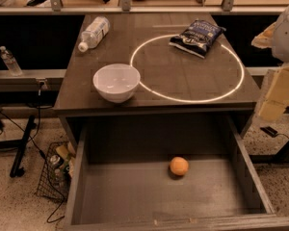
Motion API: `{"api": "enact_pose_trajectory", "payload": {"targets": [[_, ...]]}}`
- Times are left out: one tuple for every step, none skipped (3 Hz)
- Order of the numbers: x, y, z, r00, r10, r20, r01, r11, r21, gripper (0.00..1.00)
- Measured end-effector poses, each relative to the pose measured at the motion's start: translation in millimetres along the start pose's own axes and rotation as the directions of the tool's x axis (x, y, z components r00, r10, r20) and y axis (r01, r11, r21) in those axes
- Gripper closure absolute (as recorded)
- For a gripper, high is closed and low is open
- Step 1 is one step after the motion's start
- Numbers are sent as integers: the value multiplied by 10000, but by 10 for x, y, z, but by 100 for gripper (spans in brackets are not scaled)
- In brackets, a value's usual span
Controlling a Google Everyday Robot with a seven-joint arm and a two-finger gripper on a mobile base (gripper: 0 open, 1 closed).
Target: Pick orange from top drawer and place on counter
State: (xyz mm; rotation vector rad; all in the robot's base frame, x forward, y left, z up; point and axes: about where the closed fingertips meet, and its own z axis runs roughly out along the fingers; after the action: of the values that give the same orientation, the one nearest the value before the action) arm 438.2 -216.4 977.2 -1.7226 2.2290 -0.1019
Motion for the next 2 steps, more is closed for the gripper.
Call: {"api": "enact_pose_trajectory", "payload": {"targets": [[0,0,0,10000,0,1,0,10000,2,0],[112,-26,161,9991,412,35,-412,9991,-64,0]]}}
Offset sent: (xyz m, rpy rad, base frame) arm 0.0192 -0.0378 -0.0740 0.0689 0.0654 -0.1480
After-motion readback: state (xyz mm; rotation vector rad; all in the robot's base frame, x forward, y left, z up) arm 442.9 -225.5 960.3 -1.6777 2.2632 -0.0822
